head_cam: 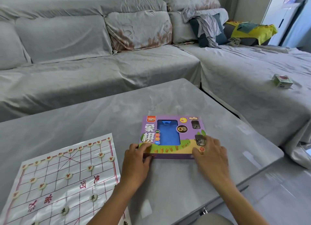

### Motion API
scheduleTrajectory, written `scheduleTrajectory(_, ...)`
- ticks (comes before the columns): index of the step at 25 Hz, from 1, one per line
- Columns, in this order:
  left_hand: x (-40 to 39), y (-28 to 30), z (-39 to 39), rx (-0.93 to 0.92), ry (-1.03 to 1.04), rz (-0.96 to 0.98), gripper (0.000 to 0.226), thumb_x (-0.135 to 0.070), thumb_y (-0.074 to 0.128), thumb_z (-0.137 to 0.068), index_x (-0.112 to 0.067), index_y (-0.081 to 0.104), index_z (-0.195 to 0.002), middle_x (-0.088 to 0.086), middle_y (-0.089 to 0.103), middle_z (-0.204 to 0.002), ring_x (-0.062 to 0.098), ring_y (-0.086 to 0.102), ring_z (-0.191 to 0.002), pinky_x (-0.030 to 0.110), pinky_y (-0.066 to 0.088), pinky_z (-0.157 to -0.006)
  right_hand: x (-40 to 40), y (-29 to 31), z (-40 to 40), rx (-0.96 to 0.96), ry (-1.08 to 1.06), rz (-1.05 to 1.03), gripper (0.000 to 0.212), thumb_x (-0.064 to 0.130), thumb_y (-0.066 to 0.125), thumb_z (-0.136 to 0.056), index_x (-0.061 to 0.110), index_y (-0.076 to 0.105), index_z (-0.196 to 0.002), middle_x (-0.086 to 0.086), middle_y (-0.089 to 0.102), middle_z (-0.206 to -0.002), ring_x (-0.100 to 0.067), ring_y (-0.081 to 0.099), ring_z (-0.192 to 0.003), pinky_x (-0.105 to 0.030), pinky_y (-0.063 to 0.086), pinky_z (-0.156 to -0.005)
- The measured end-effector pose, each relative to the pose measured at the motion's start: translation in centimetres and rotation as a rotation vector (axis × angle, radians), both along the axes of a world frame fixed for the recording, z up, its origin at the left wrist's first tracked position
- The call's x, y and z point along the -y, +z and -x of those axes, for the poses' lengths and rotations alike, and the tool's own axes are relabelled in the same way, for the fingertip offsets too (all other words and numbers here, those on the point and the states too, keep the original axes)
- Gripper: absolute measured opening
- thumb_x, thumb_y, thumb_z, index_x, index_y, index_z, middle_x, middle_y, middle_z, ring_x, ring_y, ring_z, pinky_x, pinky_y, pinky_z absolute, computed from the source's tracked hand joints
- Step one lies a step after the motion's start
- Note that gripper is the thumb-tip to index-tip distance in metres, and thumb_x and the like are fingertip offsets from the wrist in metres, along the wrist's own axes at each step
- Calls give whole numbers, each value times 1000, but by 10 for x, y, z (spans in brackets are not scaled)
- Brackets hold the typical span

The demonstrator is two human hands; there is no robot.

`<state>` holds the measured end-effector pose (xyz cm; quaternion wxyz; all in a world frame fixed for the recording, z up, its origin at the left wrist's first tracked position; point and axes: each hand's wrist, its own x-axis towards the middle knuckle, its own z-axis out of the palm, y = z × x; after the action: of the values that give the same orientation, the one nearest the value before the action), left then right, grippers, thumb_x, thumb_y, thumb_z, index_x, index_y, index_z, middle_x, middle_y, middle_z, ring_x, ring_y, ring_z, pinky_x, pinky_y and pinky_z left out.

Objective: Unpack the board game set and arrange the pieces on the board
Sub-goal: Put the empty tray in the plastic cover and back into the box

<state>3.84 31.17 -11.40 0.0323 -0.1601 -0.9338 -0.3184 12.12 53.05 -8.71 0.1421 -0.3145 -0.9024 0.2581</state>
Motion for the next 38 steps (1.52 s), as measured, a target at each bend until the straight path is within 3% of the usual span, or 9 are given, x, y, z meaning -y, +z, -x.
scheduleTrajectory(6,2,1,-3,34,-16,-37,46,-31,62,-92,-34,49,-137,-2,49,-131,13,46,-117,23,45,-91,-37,5,15,-83,-59,475,39,24,65,-86,20,56,-124,-1,68,-115,-17,63,-93,-36,50,-85)
scheduleTrajectory(9,0,3,-4,11,-12,-26,47,-30,60,-93,-35,47,-138,-3,51,-131,13,48,-115,21,44,-89,-18,-4,11,-123,54,-118,37,18,54,-86,19,56,-123,-3,60,-122,-27,57,-100,-38,43,-85)
scheduleTrajectory(11,1,4,-3,33,-49,-64,53,-29,61,-93,-35,42,-142,-4,55,-130,13,53,-112,24,46,-91,16,-14,7,-233,352,-302,42,22,56,-78,21,57,-120,-3,58,-122,-29,59,-101,-34,41,-86)
scheduleTrajectory(13,3,6,-4,76,-154,-70,62,-30,60,-93,-41,31,-146,-7,60,-126,11,55,-107,23,45,-90,43,-19,8,-73,548,-276,55,47,52,-80,29,49,-131,1,47,-139,-27,56,-106,-32,44,-92)
scheduleTrajectory(17,-4,12,22,129,-186,106,63,-35,60,-90,-38,30,-146,-8,52,-136,12,47,-123,26,40,-103,44,-18,42,217,363,-325,90,80,43,-75,24,27,-144,-2,16,-158,-30,42,-124,-38,39,-99)
scheduleTrajectory(20,-9,20,70,112,-153,355,53,-54,60,-83,-37,46,-131,-7,45,-139,20,39,-129,39,36,-109,43,-10,84,226,304,-338,84,75,44,-81,13,31,-136,-10,22,-154,-34,47,-117,-40,42,-94)
scheduleTrajectory(24,-6,34,124,283,-229,517,88,-76,64,-65,-46,31,-140,-4,26,-153,24,25,-140,44,31,-112,21,-14,147,163,313,-292,60,60,46,-89,13,38,-124,-9,40,-137,-36,53,-107,-41,44,-89)
scheduleTrajectory(29,-5,48,180,341,-342,619,110,-74,75,-54,-49,20,-146,-9,10,-160,26,13,-146,48,24,-116,-10,-18,228,97,307,-237,52,58,52,-87,16,40,-114,-4,48,-116,-33,55,-98,-41,46,-81)
scheduleTrajectory(38,-5,39,194,358,-376,652,120,-74,77,-49,-54,9,-146,-13,-4,-161,28,-4,-148,58,18,-115,-26,-24,302,59,192,-221,60,55,52,-88,12,38,-128,-10,47,-126,-40,51,-105,-46,44,-89)
